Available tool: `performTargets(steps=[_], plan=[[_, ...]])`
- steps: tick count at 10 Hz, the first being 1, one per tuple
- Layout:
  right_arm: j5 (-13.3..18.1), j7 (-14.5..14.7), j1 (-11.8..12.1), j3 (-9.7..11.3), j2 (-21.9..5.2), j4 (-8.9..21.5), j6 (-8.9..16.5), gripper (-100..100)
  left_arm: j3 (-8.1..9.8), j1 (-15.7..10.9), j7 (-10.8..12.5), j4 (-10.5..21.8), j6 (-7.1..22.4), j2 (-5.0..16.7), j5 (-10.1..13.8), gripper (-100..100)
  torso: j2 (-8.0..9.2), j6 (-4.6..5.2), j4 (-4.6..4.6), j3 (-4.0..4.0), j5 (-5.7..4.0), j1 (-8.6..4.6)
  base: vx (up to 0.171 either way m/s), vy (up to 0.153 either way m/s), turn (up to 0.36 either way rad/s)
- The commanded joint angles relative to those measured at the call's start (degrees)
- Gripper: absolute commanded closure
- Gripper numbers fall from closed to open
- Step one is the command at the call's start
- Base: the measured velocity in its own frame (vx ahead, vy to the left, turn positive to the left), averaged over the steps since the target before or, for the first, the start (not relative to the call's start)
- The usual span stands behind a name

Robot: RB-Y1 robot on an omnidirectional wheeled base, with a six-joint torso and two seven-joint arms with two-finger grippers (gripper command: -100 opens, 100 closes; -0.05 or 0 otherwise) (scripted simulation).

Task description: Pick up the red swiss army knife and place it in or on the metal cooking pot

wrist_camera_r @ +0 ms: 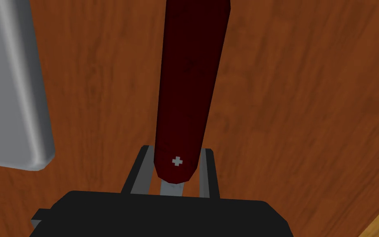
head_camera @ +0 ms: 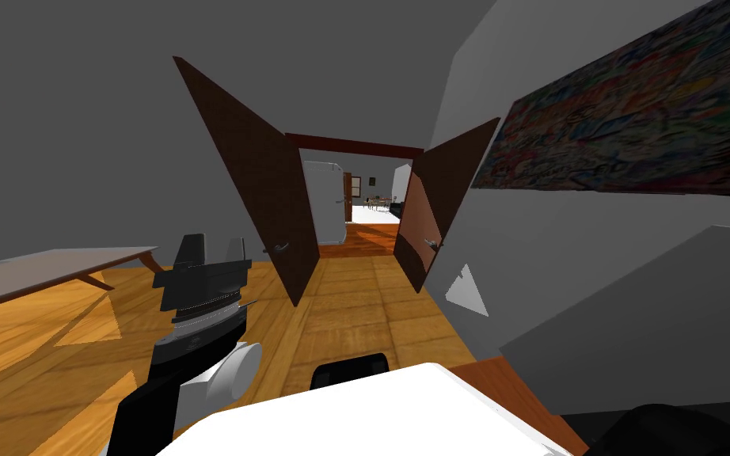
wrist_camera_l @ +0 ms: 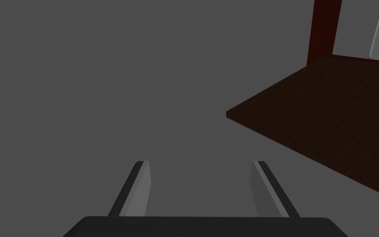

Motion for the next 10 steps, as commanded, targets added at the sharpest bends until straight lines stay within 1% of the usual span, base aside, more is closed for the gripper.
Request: performTargets(steps=[1,2,3,4,5,6,7,8,10], plan=[[-0.2,1.6,0.9,0.7,-2.3,0.6,0.2,100,0.00,0.0,0.0,0.0,0.0,0.0,0.0,0,0.00,0.00,0.00,0.00,0.00,0.00,0.022,0.087,0.036],[-0.2,1.6,0.9,0.7,-2.3,0.6,0.2,100,-0.01,0.0,0.0,0.0,0.0,0.0,0.0,0,-0.03,0.00,-0.03,-0.03,0.08,0.23,0.009,0.108,0.001],[-0.3,2.8,1.6,1.2,-4.1,1.0,0.2,100,-0.01,0.0,0.0,0.0,0.0,0.0,0.0,0,-0.02,-0.02,-0.03,-0.02,0.12,0.37,-0.009,0.123,0.014],[-0.4,3.5,2.0,1.4,-5.2,1.2,0.3,100,-0.01,0.0,0.0,0.0,0.0,0.0,0.0,0,0.04,-0.02,-0.03,0.00,0.14,0.46,-0.006,0.143,0.003],[-0.4,3.5,2.0,1.4,-5.2,1.2,0.3,100,-0.01,0.0,0.0,0.0,0.0,0.0,0.0,0,0.05,-0.04,-0.03,0.01,0.19,0.55,0.001,0.084,-0.006],[-0.6,4.8,2.9,2.0,-7.5,1.6,0.3,100,-0.01,0.0,0.0,0.0,0.0,0.0,0.0,0,0.03,-0.05,-0.02,0.00,0.14,0.42,-0.003,0.105,0.004],[-0.6,4.8,2.9,2.0,-7.5,1.6,0.3,100,-0.01,0.0,0.0,0.0,0.0,0.0,0.0,0,0.02,-0.08,-0.02,0.00,0.16,0.45,-0.015,0.108,0.009],[-0.7,5.5,3.4,2.3,-8.7,1.8,0.3,100,-0.01,0.0,0.0,0.0,0.0,0.0,0.0,0,0.07,-0.05,-0.02,0.02,0.17,0.47,-0.008,0.093,-0.014],[-0.7,5.5,3.4,2.3,-8.7,1.8,0.3,100,0.00,0.0,0.0,0.0,0.0,0.0,0.0,0,0.03,-0.10,-0.01,0.01,0.14,0.33,-0.002,0.040,0.001]])
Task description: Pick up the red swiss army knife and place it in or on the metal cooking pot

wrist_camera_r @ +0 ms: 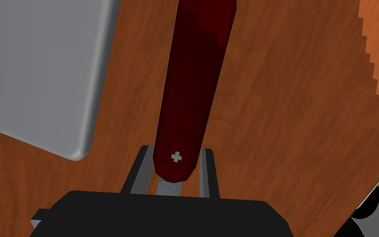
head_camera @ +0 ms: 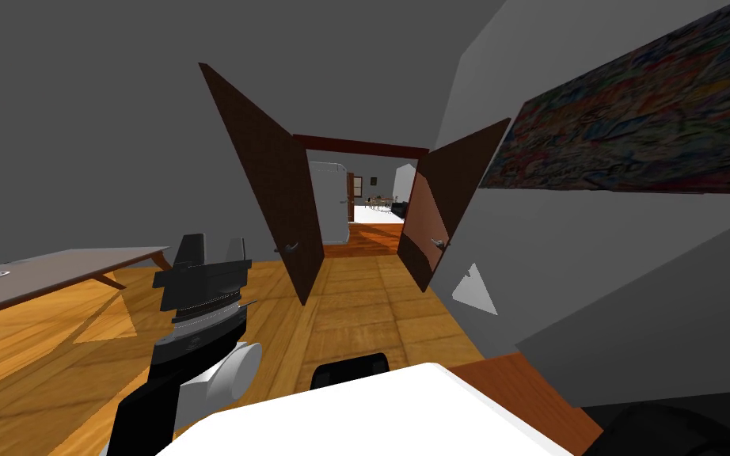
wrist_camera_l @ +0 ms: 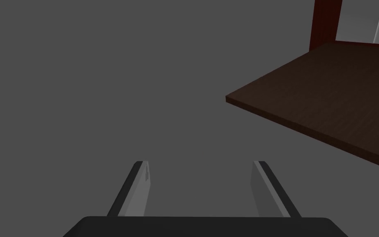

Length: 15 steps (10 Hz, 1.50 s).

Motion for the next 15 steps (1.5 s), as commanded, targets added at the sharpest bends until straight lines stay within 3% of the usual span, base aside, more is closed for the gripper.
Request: performTargets(steps=[1,4,6,8,9,12,15], plan=[[-0.3,2.1,1.0,0.2,-2.2,1.1,-0.6,100,0.00,0.0,0.0,0.0,0.0,0.0,0.0,0,0.00,0.00,0.00,0.00,0.00,0.00,-0.001,0.086,0.008],[-0.3,2.1,1.0,0.2,-2.2,1.1,-0.6,100,0.00,0.0,0.0,0.0,0.0,0.0,0.0,0,0.02,-0.03,0.01,0.01,0.01,0.11,-0.009,0.052,-0.010],[-0.5,3.9,2.5,1.2,-5.6,1.5,-0.8,100,0.00,0.0,0.0,0.0,0.0,0.0,0.0,0,0.04,0.00,-0.04,0.00,0.09,0.18,-0.020,0.110,-0.022],[-0.5,3.9,2.5,1.2,-5.6,1.5,-0.8,100,-0.01,0.0,0.0,0.0,0.0,0.0,0.0,0,0.05,0.01,-0.02,0.01,0.07,0.30,-0.010,0.064,-0.007],[-0.7,4.9,3.4,1.8,-7.6,1.6,-1.0,100,0.00,0.0,0.0,0.0,0.0,0.0,0.0,0,0.00,-0.02,-0.01,0.00,0.00,0.10,-0.004,0.061,-0.019],[-0.9,5.7,4.5,2.4,-10.0,1.5,-1.5,100,0.00,0.0,0.0,0.0,0.0,0.0,0.0,0,0.05,0.00,-0.03,0.00,0.04,0.24,-0.031,0.087,-0.041],[-1.6,4.9,6.0,2.2,-12.6,0.5,-2.8,100,0.00,0.0,0.0,0.0,0.0,0.0,0.0,0,0.24,0.13,-0.01,0.11,0.07,0.32,-0.084,0.095,-0.118]])
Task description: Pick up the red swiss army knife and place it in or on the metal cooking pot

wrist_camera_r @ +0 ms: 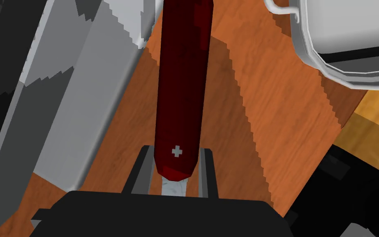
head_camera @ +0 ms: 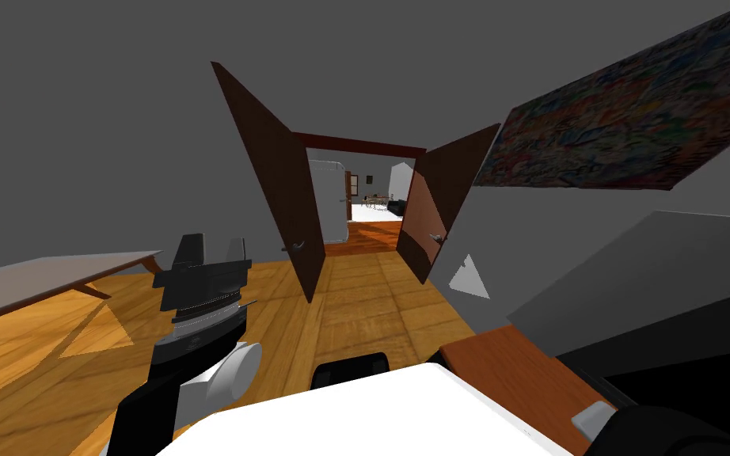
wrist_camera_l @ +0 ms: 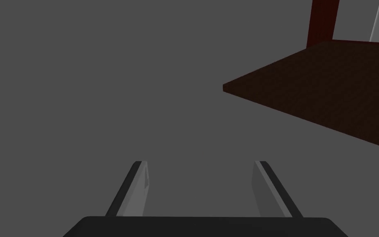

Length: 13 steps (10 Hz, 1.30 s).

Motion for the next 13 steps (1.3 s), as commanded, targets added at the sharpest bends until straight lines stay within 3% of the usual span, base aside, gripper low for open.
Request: performTargets(steps=[1,5,9,11,12,13], plan=[[-0.5,-1.3,0.9,-0.9,-1.2,-0.6,-1.3,100,0.00,0.0,0.0,0.0,0.0,0.0,0.0,0,0.00,0.00,0.00,0.00,0.00,0.00,-0.177,0.076,-0.168],[-1.6,-6.2,2.6,-4.2,-4.5,-3.8,-3.9,100,0.00,0.0,0.0,0.0,0.0,0.0,0.0,0,0.54,0.08,0.16,0.34,-0.10,-0.30,-0.219,0.027,-0.208],[-2.3,-10.3,3.9,-7.0,-6.8,-6.4,-5.9,100,0.00,0.0,0.0,0.0,0.0,0.0,0.0,0,0.25,0.06,0.14,0.20,-0.07,-0.20,-0.179,0.025,-0.154],[-2.5,-11.8,4.3,-8.0,-7.6,-7.4,-6.6,100,0.00,0.0,0.0,0.0,0.0,0.0,0.0,0,0.25,0.11,0.16,0.21,-0.11,-0.38,-0.148,-0.014,-0.093],[-2.3,-11.0,4.1,-7.5,-7.2,-6.9,-6.2,100,0.00,0.0,0.0,0.0,0.0,0.0,0.0,0,0.15,0.10,0.16,0.16,-0.12,-0.35,-0.057,0.000,-0.019],[-2.3,-11.2,4.2,-7.5,-7.3,-7.1,-6.3,-100,0.00,0.0,0.0,0.0,0.0,0.0,0.0,0,-0.11,0.05,0.12,0.03,-0.12,-0.33,-0.013,0.000,-0.003]])
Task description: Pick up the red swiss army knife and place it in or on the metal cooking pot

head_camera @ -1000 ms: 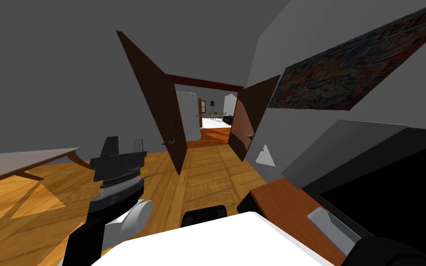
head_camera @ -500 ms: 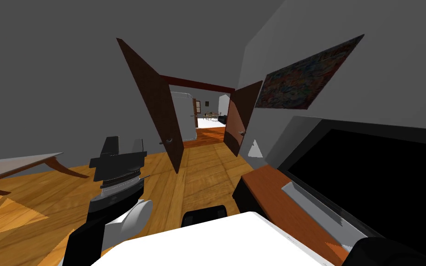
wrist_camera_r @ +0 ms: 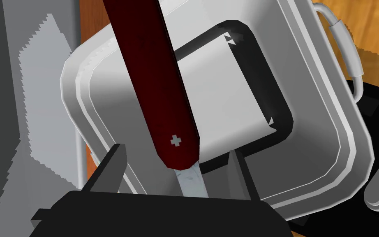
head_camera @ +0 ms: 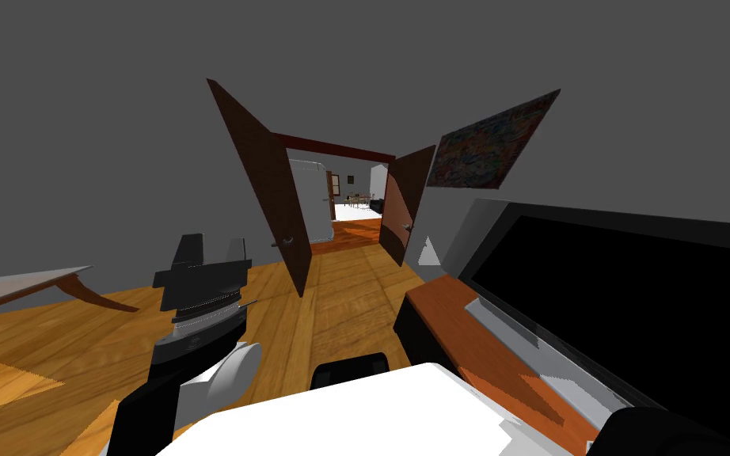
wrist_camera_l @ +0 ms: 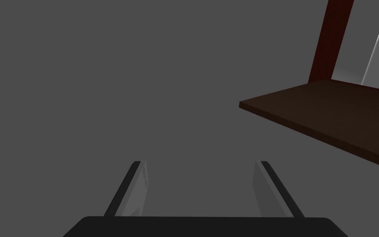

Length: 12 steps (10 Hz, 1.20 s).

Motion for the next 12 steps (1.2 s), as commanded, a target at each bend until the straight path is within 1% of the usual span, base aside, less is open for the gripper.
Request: performTargets(steps=[1,4,5,6,9,10,12], plan=[[0.0,0.0,0.0,0.0,0.0,0.0,0.0,-100,0.00,0.0,0.0,0.0,0.0,0.0,0.0,0,0.00,0.00,0.00,0.00,0.00,0.00,-0.006,0.000,-0.002],[0.0,0.0,0.0,0.0,0.0,0.0,0.0,-100,0.00,0.0,0.0,0.0,0.0,0.0,0.0,0,-0.15,-0.01,-0.04,-0.10,0.00,0.00,0.000,0.000,0.000],[0.0,0.0,0.0,0.0,0.0,0.0,0.0,0,0.00,0.0,0.0,0.0,0.0,0.0,0.0,0,-0.16,-0.01,-0.04,-0.10,0.00,0.00,0.000,0.000,0.000],[-0.4,-0.3,0.3,-0.4,-1.8,-0.6,-1.0,-100,0.00,0.0,0.0,0.0,0.0,0.0,0.0,0,-0.17,-0.01,-0.05,-0.10,0.00,0.00,-0.012,0.009,-0.041],[-1.1,-0.6,0.8,-0.9,-4.6,-1.5,-2.5,-100,0.00,0.0,0.0,0.0,0.0,0.0,0.0,0,-0.09,-0.01,-0.03,-0.06,0.03,0.08,-0.024,0.018,-0.046],[-1.5,-0.9,1.1,-1.3,-6.4,-2.1,-3.5,-100,0.00,0.0,0.0,0.0,0.0,0.0,0.0,0,-0.10,-0.01,-0.03,-0.06,0.03,0.09,-0.030,0.016,-0.056],[-2.0,-1.1,1.4,-1.7,-8.2,-2.7,-4.6,-100,0.00,0.0,0.0,0.0,0.0,0.0,0.0,0,-0.08,-0.01,-0.02,-0.05,0.02,0.07,-0.027,0.017,-0.047]])
